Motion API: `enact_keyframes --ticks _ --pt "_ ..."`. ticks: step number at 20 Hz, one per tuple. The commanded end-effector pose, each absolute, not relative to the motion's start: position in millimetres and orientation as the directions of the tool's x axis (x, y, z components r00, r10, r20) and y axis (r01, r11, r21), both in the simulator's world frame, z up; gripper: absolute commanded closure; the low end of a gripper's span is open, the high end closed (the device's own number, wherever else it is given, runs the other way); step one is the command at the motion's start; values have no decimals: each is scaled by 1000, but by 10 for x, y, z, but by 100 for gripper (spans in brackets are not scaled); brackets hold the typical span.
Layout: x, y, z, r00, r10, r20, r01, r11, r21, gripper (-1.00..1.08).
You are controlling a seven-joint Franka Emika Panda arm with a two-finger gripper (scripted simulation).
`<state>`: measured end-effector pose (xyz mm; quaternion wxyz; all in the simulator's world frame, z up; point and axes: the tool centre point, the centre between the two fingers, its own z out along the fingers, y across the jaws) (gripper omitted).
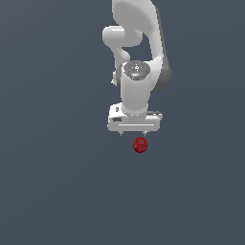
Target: Pick up the object and move it to a goal position.
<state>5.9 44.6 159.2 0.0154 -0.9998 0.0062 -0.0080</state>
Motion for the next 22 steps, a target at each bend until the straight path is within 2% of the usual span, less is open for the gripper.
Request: enact_keyframes --ticks 1,22 --pt "55 490 1533 999 -40 13 -40 -999 -29 -92" --pt "-14 893 979 951 -309 0 -309 -951 -1 -92"
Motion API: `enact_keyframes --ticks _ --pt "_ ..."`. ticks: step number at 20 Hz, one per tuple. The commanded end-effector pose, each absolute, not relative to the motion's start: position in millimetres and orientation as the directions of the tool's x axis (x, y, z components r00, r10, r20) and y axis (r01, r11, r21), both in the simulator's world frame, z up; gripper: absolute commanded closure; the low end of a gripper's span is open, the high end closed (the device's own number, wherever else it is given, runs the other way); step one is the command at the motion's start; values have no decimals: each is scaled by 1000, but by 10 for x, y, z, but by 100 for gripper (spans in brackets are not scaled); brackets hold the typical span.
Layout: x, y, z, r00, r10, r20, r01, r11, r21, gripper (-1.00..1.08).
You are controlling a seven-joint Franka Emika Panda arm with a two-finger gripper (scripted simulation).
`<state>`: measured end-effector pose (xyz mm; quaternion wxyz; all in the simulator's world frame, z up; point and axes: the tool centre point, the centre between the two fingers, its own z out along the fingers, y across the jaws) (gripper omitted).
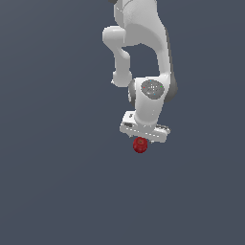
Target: Pick up the object and move it to a goal position.
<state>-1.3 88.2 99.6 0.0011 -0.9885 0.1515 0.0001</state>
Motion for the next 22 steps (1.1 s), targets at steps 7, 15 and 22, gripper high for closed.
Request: enact_keyframes --ticks 7,15,22 --pt "-19 904 950 950 -313 0 -313 -950 0 -92" --pt "-30 901 610 949 -316 0 -316 -949 0 -92" --pt "-19 904 461 948 -317 0 -317 -948 0 -92"
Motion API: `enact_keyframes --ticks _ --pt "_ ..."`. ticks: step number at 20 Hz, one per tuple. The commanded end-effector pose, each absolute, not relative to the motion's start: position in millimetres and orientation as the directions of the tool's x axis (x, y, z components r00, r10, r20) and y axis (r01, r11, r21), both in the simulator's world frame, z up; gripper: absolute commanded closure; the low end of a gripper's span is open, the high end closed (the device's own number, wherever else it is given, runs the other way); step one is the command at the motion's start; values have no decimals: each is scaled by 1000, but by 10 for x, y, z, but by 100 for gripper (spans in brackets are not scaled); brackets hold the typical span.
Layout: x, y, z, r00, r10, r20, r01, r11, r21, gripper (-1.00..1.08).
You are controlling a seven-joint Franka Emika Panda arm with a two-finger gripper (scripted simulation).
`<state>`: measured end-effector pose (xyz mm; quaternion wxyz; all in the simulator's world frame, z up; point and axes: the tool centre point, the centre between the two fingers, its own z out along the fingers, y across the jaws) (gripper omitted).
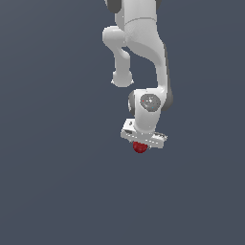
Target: Pick up the object and move it to a goal position.
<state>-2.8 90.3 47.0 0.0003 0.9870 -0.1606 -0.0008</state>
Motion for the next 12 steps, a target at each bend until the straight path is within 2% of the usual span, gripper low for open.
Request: enact_keyframes --ticks 1,12 --pt "-19 904 461 948 -317 0 -317 -948 0 108" --pt "-21 911 472 949 -316 0 -316 -949 -1 108"
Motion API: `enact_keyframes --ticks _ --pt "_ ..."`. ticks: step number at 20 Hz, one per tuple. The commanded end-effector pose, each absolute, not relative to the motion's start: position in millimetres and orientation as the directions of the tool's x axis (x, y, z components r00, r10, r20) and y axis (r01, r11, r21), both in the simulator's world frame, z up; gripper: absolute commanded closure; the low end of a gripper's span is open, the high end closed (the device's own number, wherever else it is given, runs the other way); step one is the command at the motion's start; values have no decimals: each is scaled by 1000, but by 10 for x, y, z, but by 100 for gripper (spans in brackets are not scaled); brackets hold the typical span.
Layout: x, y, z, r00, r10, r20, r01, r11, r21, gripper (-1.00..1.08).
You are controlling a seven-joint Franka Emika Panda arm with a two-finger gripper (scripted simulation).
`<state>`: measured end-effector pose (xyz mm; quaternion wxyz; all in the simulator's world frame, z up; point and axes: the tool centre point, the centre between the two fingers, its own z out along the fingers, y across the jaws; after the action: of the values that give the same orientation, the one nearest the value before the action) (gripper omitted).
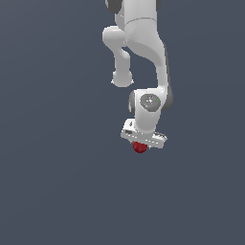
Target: Pick up the object and move it to a goal position.
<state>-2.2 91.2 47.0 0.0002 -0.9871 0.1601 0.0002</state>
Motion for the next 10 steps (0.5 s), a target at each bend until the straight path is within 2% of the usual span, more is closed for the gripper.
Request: enact_keyframes --ticks 1,10 --pt "-16 903 481 949 -316 0 -316 -949 -1 108" --pt "147 575 802 949 -316 0 -316 -949 -1 108"
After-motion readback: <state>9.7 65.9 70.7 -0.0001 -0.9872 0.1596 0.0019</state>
